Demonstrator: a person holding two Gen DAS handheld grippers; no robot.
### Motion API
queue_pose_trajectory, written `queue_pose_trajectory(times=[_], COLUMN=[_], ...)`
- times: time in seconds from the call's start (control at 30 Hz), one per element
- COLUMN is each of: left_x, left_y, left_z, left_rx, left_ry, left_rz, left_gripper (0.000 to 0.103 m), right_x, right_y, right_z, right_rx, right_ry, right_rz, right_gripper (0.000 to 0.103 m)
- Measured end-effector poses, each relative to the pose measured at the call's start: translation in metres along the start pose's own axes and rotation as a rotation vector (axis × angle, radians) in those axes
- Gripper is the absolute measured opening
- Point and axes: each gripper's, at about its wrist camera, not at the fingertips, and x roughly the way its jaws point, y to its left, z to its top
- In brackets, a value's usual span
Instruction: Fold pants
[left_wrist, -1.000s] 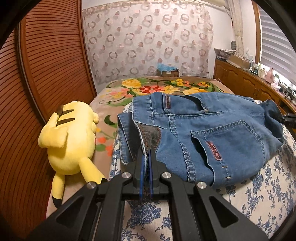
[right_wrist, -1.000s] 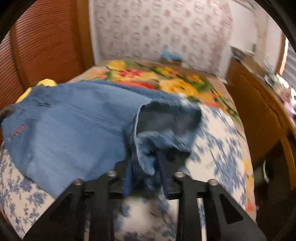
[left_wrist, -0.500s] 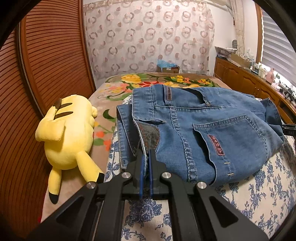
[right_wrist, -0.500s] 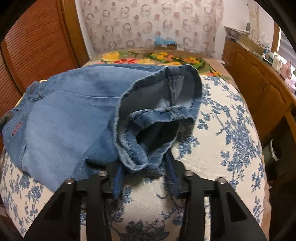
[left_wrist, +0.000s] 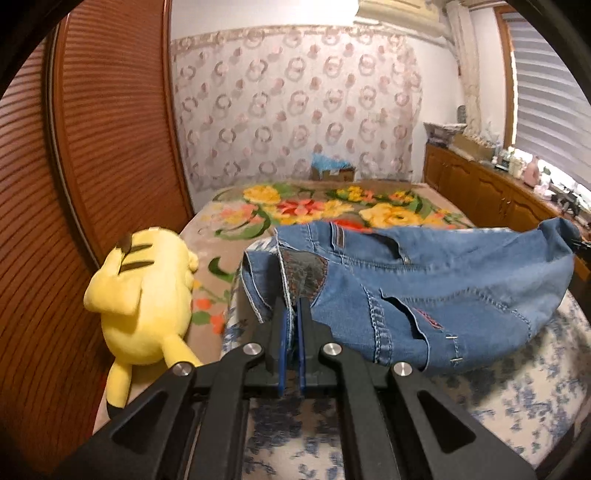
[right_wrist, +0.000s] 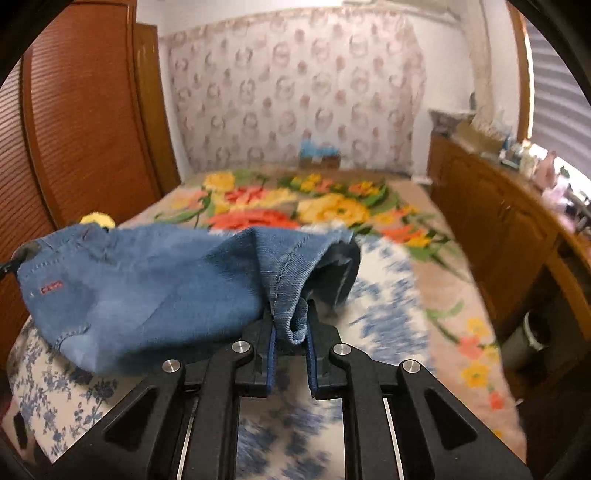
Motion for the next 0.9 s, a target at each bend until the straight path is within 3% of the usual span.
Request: queue_pose_trajectory(times=[0.2, 0.37, 0.6, 0.77, 0.9], left_x=[-0.038, -0.063, -0.062, -0.065, -0.071], left_y=[-0.035, -0.050, -0.066, -0.068, -0.066], left_z=[-0.003, -0.027, -0.070, -0.083, -0.080], left_rx=[0.039, 0.048, 0.070, 0.075, 0.081], left_ry=[-0.050, -0.031, 0.086, 0.120, 0.102], left_rz=[-0.063, -0.109, -0.135, -0.120, -0.126], left_gripper=[0.001, 0.001, 0.003, 0.005, 0.019], right_x=[-0.054, -0.095, -0.092, -0.097, -0.106], right_y=[-0.033, -0.060, -0.073, -0.073, -0.066], right_z=[-0.007, -0.038, -0.098, -0.123, -0.129], right_rx=[0.007, 0.029, 0.088, 0.151, 0.156], right_ry=[-0.059, -0.061, 0.041, 0.074, 0.073], right_rz=[-0.067, -0.091, -0.052, -0.028, -0.031], right_gripper=[0.010, 0.010, 0.011, 0.015, 0.017])
